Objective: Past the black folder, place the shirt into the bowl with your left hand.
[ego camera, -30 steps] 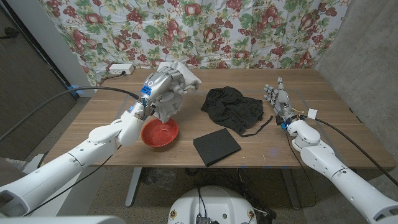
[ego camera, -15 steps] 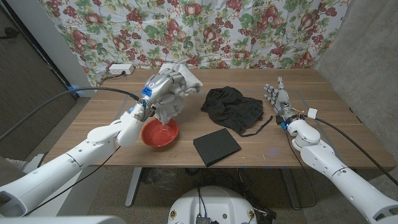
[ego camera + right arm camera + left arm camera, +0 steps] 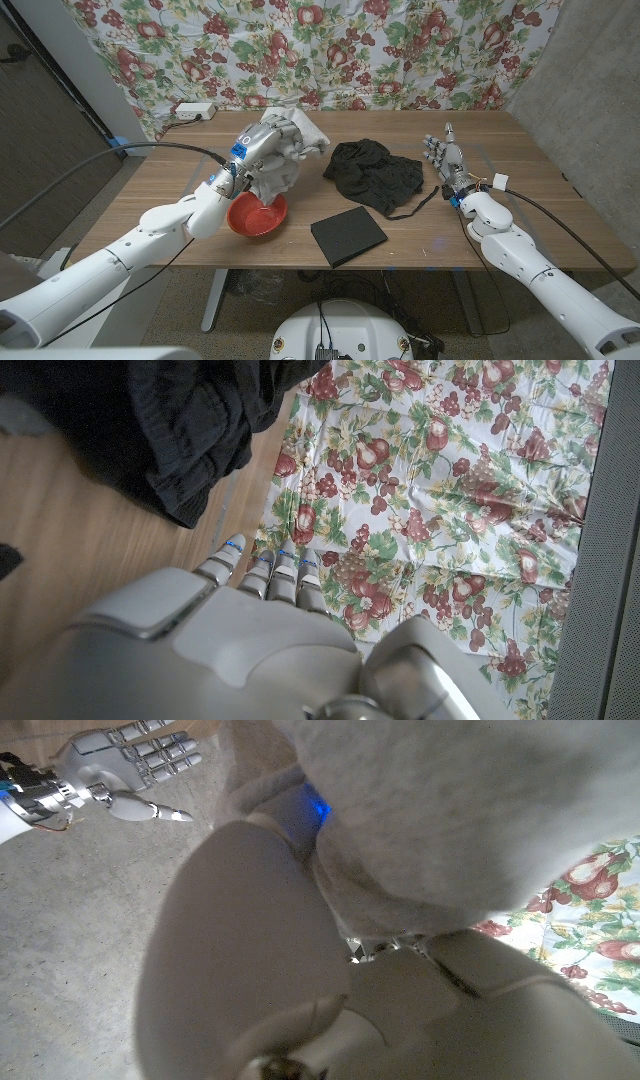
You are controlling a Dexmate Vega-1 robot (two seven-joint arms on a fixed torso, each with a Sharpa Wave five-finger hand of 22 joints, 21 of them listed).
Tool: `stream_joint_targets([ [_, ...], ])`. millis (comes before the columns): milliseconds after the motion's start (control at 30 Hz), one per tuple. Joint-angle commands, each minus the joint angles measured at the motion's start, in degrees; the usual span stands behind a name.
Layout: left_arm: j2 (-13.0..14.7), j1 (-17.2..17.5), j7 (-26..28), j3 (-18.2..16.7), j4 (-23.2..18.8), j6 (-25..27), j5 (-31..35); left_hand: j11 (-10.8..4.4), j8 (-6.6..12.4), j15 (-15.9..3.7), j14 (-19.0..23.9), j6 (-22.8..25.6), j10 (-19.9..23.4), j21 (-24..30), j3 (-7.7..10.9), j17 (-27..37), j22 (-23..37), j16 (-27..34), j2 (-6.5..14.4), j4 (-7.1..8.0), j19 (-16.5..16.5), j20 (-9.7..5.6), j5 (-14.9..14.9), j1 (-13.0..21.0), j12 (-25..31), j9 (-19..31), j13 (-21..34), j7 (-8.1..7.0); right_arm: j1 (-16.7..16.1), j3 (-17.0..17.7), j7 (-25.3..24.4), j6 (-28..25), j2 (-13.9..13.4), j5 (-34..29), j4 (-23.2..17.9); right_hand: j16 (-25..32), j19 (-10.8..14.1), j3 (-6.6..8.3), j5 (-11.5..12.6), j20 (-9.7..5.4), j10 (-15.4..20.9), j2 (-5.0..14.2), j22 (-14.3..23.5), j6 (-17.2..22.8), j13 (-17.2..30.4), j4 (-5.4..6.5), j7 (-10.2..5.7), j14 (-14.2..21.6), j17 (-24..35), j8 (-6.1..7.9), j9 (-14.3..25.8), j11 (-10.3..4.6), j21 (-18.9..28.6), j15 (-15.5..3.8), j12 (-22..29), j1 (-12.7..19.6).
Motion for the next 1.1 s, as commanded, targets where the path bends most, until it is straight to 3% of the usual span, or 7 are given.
stream_joint_targets([
  [33, 0.4, 1.6, -2.9, -0.1, -0.6, -3.2, -1.9, 0.03, -0.13, -7.96, 6.2, 0.5, 0.6, 0.8, 7.82, 3.0, 0.2, 4.1, 0.7, 6.93, 0.0, -7.69, -0.2, 0.0, 0.7, -0.1, 0.5, -0.05, 0.3, -0.3, -0.3, -0.2, 0.4, -0.1, 0.3, 0.1, -0.1, 0.23, -0.2, -0.35, -0.1, 0.2, 0.2, 0.0, 0.1, -0.01, -0.02, -0.1, 0.1, -0.02, 0.2, -0.07, -0.2, -0.52, 0.0, 0.3],
  [800, 2.8, 10.5, -3.9, -6.1, -7.0, 0.4, -2.5, 0.04, -0.06, -7.52, 7.1, 0.6, 0.8, 1.9, 9.88, 4.5, -0.4, 3.2, 0.1, 6.87, -0.6, -7.73, -1.0, -0.7, 0.5, -0.8, 0.6, 0.25, 0.3, -0.5, 0.0, -0.3, 0.6, 0.0, 0.5, 0.1, -0.1, 0.25, -0.2, -0.37, -0.1, 0.21, 0.2, 0.1, 0.1, -0.02, 0.06, -0.1, 0.1, 0.0, 0.2, -0.23, -0.2, -0.53, 0.0, 0.3],
  [1100, 3.3, 12.2, -4.4, -7.4, -7.2, 1.2, -2.6, 0.04, -0.12, -7.48, 7.3, 0.9, 0.9, 1.9, 10.4, 4.9, -0.7, 3.1, -0.1, 6.86, -0.8, -7.72, -1.2, -0.8, 0.5, -1.2, 0.6, 0.07, 1.0, -1.0, 0.2, -0.6, 0.6, -0.4, 0.7, 0.1, -0.1, 0.27, -0.2, -0.4, -0.1, 0.22, 0.2, 0.1, 0.1, -0.02, 0.03, -0.1, 0.1, -0.01, 0.2, -0.16, -0.2, -0.52, 0.0, 0.3],
])
